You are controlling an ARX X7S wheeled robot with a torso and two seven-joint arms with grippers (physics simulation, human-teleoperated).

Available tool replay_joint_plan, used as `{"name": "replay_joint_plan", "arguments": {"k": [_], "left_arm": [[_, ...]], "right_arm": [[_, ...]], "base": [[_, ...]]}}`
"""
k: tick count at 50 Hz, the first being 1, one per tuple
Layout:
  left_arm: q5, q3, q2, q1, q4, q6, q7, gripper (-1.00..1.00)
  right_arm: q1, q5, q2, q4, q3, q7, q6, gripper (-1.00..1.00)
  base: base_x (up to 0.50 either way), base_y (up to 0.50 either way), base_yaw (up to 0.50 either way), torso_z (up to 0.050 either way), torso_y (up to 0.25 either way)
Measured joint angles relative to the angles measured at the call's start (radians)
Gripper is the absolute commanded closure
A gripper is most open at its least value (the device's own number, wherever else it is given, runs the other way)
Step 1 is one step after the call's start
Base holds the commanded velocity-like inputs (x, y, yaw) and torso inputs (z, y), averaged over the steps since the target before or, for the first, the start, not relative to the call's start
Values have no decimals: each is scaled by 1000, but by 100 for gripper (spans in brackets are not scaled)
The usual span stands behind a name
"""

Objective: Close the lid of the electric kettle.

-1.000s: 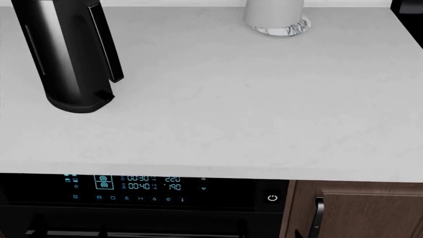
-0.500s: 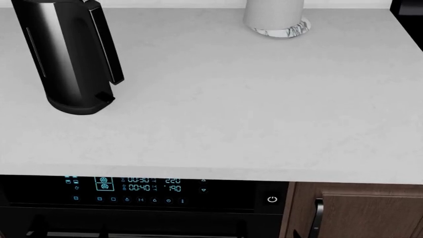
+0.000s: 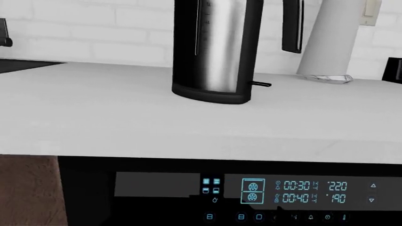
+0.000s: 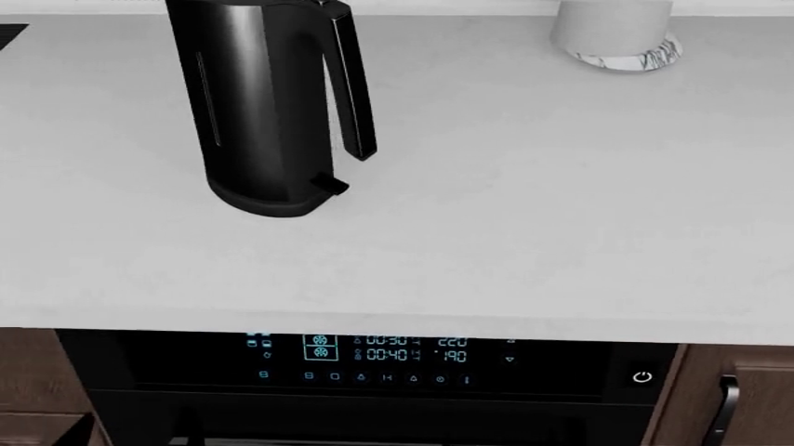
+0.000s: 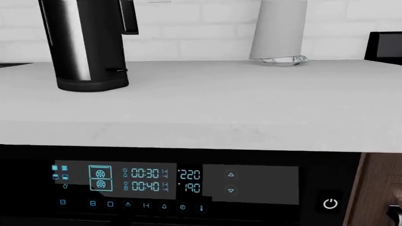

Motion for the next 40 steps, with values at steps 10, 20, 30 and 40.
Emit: {"name": "replay_joint_plan", "arguments": {"k": [10,20,30,40], "left_arm": [[-4,9,-7,-2,-2,4,-7,-100],[-11,12,-14,0,-4,16,-14,-100],[-26,13,-16,5,-1,32,-19,-100],[-41,24,-40,1,72,-32,-30,-100]], "right_arm": [[3,6,6,2,-8,7,-3,-100],[7,14,8,7,-15,16,0,-100],[10,26,13,11,-15,27,6,-100],[16,42,29,-50,-20,46,87,-100]], "base": [[0,500,0,50,11],[0,331,0,30,7],[0,0,0,0,0],[0,0,0,0,0]]}}
